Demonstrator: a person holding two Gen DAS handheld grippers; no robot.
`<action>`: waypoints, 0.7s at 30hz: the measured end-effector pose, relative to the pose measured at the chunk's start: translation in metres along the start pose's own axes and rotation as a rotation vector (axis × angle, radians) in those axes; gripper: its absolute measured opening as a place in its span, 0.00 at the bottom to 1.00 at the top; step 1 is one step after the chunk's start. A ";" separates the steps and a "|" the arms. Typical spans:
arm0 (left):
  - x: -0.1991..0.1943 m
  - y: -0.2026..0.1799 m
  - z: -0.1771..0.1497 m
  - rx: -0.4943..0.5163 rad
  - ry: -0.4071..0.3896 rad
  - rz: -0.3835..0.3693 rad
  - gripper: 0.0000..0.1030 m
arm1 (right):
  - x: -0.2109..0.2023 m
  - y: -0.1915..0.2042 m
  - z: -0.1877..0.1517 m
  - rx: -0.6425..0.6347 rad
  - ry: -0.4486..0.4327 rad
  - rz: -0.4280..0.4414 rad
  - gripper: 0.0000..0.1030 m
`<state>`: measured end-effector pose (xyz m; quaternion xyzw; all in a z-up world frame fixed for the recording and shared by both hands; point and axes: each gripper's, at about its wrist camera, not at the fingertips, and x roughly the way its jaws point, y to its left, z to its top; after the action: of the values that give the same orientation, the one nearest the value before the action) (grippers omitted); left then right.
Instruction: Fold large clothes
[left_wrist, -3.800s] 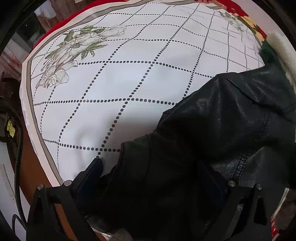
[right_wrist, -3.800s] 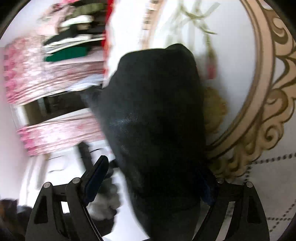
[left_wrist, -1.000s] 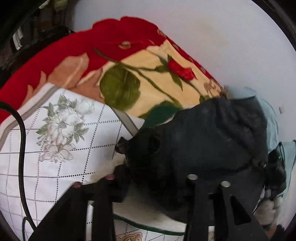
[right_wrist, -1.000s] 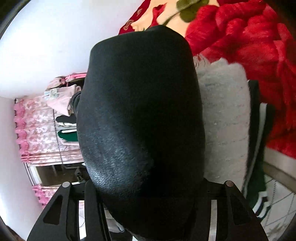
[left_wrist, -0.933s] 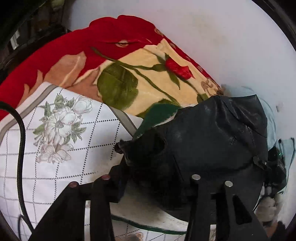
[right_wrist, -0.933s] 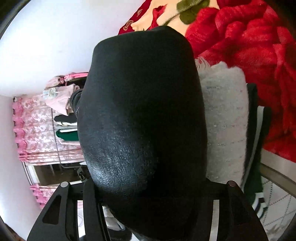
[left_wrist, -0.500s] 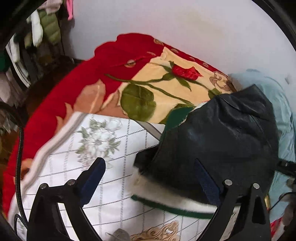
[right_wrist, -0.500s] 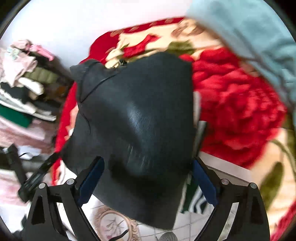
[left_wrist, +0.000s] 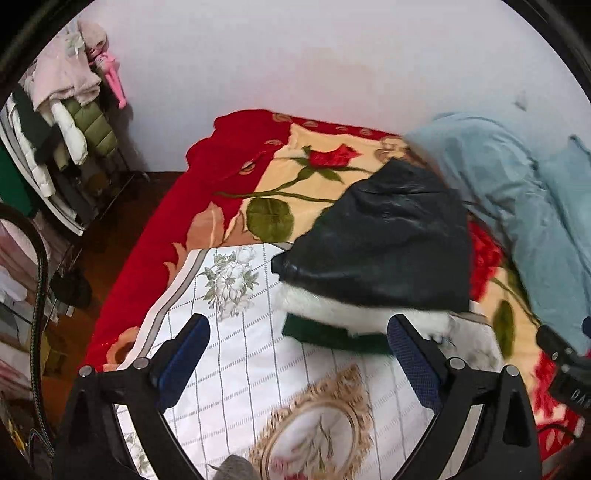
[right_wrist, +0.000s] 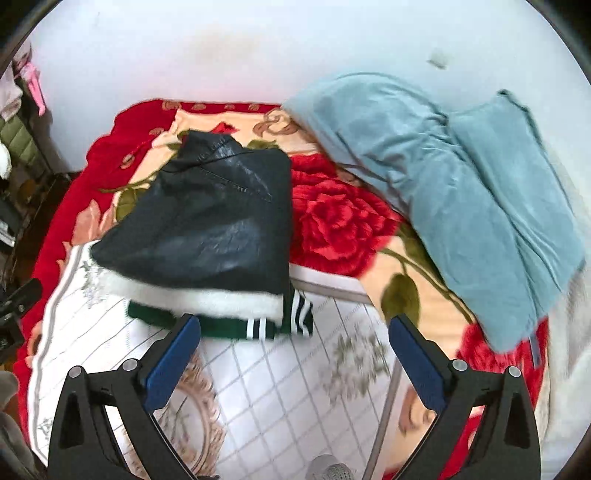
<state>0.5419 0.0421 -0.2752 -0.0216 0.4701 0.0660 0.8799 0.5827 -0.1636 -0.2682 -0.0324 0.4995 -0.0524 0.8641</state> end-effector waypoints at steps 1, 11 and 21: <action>-0.020 0.001 -0.004 0.004 -0.006 -0.012 0.95 | -0.023 0.001 -0.010 0.009 -0.010 -0.009 1.00; -0.174 0.024 -0.034 0.055 -0.083 -0.073 0.95 | -0.236 -0.008 -0.085 0.097 -0.140 -0.108 1.00; -0.303 0.041 -0.061 0.058 -0.159 -0.067 0.95 | -0.399 -0.018 -0.132 0.132 -0.188 -0.076 1.00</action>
<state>0.3195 0.0477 -0.0566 -0.0063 0.3994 0.0242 0.9164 0.2695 -0.1326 0.0115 0.0008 0.4101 -0.1147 0.9048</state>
